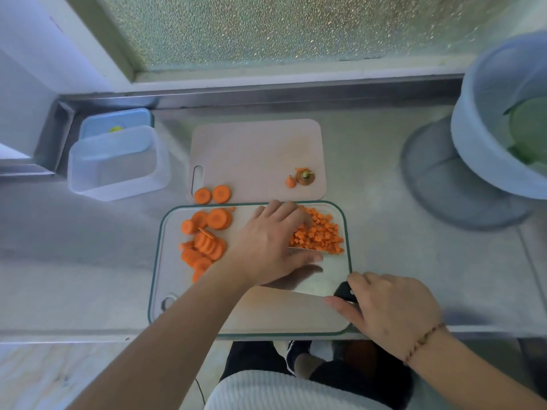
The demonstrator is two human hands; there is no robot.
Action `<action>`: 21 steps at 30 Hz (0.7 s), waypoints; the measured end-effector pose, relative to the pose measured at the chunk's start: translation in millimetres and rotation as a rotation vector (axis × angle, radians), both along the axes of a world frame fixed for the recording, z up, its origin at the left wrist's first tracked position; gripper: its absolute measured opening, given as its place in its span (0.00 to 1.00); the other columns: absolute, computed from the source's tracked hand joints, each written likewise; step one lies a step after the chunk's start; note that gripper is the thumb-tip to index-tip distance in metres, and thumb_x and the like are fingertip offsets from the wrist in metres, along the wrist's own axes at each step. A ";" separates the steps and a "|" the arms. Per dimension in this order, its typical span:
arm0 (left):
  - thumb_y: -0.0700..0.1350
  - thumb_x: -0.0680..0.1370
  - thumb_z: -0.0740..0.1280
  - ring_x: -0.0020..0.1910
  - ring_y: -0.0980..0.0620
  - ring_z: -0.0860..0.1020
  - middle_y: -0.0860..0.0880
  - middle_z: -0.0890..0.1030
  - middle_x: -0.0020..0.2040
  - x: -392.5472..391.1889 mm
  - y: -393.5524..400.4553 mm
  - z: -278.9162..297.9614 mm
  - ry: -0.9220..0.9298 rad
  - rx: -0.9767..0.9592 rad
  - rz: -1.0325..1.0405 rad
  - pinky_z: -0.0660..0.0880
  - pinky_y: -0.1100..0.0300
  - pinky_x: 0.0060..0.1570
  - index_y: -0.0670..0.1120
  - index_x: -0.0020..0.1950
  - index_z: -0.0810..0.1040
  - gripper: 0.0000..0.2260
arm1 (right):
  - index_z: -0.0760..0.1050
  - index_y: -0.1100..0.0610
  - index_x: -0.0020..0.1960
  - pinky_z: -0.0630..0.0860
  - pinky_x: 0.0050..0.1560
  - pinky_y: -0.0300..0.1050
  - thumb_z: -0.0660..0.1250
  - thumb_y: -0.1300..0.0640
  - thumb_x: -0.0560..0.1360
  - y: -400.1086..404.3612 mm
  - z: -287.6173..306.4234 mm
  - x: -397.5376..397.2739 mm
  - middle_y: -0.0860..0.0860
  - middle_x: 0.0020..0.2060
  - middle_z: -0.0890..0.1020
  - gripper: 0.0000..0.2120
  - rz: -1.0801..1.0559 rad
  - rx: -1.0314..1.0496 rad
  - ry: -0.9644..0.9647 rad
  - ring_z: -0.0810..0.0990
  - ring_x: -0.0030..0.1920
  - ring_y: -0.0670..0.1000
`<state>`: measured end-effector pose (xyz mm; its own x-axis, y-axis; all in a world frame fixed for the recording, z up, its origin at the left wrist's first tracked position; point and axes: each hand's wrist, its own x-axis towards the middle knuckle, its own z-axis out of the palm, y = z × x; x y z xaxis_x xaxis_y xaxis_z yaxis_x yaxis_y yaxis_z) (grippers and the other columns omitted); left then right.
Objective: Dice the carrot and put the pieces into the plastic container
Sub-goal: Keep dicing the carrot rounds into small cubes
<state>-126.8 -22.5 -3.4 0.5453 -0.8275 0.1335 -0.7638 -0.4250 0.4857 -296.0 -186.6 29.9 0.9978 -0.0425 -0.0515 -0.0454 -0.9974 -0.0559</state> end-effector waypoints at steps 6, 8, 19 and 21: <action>0.75 0.71 0.60 0.64 0.48 0.65 0.50 0.70 0.67 3.7 1.7 -8.5 -0.051 0.130 0.134 0.59 0.53 0.60 0.52 0.70 0.70 0.36 | 0.72 0.53 0.31 0.58 0.20 0.37 0.47 0.33 0.76 2.9 -0.4 5.4 0.47 0.20 0.69 0.30 0.024 0.007 -0.007 0.67 0.16 0.50; 0.70 0.74 0.60 0.64 0.47 0.65 0.49 0.71 0.66 3.3 0.9 -8.0 -0.087 0.142 0.179 0.62 0.49 0.60 0.52 0.69 0.70 0.31 | 0.72 0.54 0.31 0.58 0.20 0.37 0.47 0.33 0.76 3.8 -0.7 7.0 0.47 0.20 0.70 0.31 0.036 0.011 -0.009 0.67 0.16 0.49; 0.75 0.71 0.58 0.68 0.46 0.64 0.51 0.69 0.69 3.5 -22.2 5.2 -0.013 0.228 0.122 0.62 0.47 0.65 0.53 0.73 0.68 0.38 | 0.72 0.54 0.31 0.56 0.22 0.36 0.50 0.33 0.75 8.0 6.3 16.6 0.47 0.19 0.70 0.29 0.050 0.028 0.011 0.67 0.16 0.49; 0.69 0.73 0.59 0.65 0.44 0.67 0.50 0.75 0.64 5.2 -22.1 1.3 -0.055 0.192 0.172 0.64 0.46 0.60 0.52 0.66 0.75 0.30 | 0.72 0.54 0.31 0.57 0.21 0.35 0.50 0.33 0.75 6.4 6.7 16.5 0.47 0.19 0.70 0.29 0.061 0.027 0.010 0.67 0.16 0.49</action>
<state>-121.7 -44.6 -2.1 0.6766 -0.7362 0.0165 -0.6953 -0.6313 0.3436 -279.5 -180.2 36.6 0.9979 0.0200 -0.0622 0.0148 -0.9965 -0.0828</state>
